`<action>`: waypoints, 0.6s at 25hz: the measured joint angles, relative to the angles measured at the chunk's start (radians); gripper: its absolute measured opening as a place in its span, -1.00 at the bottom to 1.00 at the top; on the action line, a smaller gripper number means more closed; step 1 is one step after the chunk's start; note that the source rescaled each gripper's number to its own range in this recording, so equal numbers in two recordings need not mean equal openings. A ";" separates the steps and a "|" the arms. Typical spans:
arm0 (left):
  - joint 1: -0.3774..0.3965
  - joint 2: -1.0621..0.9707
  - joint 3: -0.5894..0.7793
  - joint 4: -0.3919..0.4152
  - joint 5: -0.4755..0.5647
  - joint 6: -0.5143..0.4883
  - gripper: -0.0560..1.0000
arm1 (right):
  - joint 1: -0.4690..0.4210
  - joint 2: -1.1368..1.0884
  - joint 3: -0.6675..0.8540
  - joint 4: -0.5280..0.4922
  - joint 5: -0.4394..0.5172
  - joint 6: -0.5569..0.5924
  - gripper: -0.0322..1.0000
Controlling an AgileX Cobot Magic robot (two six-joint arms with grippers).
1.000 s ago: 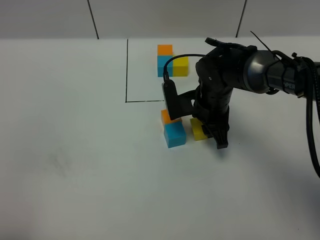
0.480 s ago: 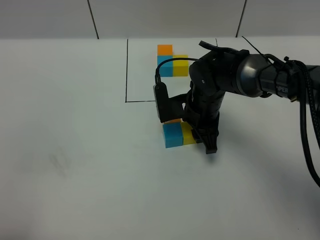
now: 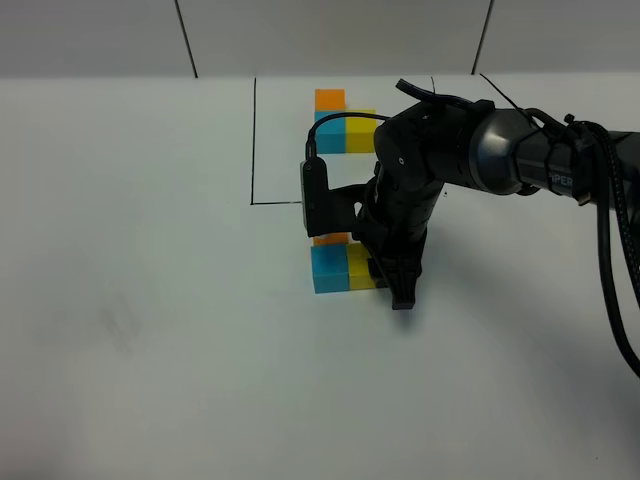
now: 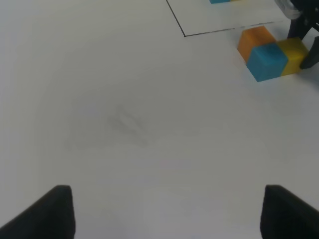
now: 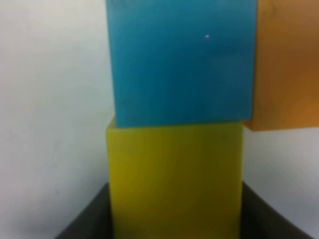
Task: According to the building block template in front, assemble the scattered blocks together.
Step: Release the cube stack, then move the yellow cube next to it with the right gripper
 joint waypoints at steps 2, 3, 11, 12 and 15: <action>0.000 0.000 0.000 0.000 0.000 0.000 0.33 | 0.000 0.000 0.000 0.000 -0.001 0.003 -0.93; 0.000 0.000 0.000 0.000 0.000 0.000 0.33 | 0.000 0.000 0.000 0.000 -0.002 0.003 -0.93; 0.000 0.000 0.000 0.000 0.000 0.000 0.33 | 0.000 0.000 0.000 0.001 -0.004 0.009 -0.93; 0.000 0.000 0.000 0.000 0.000 0.000 0.33 | 0.000 0.000 0.000 0.003 -0.004 0.009 -0.93; 0.000 0.000 0.000 0.000 0.000 0.000 0.33 | -0.003 0.000 0.000 0.019 -0.004 0.010 -0.93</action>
